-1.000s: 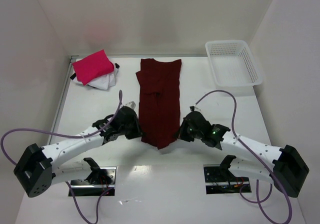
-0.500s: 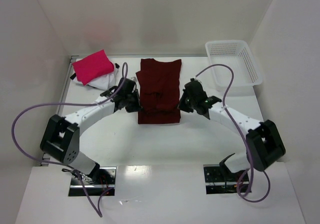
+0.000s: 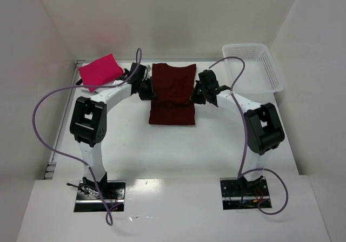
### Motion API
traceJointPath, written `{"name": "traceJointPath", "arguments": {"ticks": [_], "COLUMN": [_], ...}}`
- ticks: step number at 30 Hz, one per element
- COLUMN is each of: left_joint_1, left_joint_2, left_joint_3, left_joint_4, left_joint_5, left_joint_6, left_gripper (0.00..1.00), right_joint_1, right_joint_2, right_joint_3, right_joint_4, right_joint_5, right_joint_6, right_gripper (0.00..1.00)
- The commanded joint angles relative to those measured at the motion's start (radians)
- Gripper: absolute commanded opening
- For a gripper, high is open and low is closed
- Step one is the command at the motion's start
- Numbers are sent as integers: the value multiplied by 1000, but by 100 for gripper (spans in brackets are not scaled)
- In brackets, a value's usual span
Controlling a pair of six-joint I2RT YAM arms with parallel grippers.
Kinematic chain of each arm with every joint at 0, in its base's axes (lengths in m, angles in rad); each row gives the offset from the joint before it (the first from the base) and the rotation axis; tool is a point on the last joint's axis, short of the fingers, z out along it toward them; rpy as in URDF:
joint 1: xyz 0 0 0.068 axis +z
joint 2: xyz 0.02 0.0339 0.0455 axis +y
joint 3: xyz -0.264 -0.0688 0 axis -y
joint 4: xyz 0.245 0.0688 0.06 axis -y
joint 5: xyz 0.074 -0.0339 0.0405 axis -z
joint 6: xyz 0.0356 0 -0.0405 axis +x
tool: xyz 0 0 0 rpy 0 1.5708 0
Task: Fold and stack the t-shirts
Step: Fold the folded rectangular tshirt in 1/3 of the way
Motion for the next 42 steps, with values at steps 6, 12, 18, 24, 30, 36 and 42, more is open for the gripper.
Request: {"name": "traceJointPath", "arguments": {"ticks": [6,12,18,24,30,36,42], "left_joint_1": [65,97,136,137,91,37,26], "left_joint_2": [150,187,166,11,-177,-295,-321], "left_joint_3": [105,167,201,116,-70,-345,-486], "left_joint_4": [-1,20,55,53,47,100,157], "left_joint_5": [78,135,177,163,174,153,117], "left_joint_6": [50,81,91,130,144,104,68], "left_gripper": [0,69,97,99,99,98,94], "right_joint_1": [-51,-60,-60,-69,-69,-47,-19], "right_joint_2": [161,234,201,70,-66,-212,-269], "right_joint_3": [155,240,263,251,42,-234,-371], "right_joint_4": [49,49,120,87,83,92,126], "right_joint_5": [-67,-77,-46,1,-33,-50,-19], "right_joint_6": [-52,-74,-74,-99,-99,-99,-99], "right_gripper": [1,44,63,72,78,78,77]}}
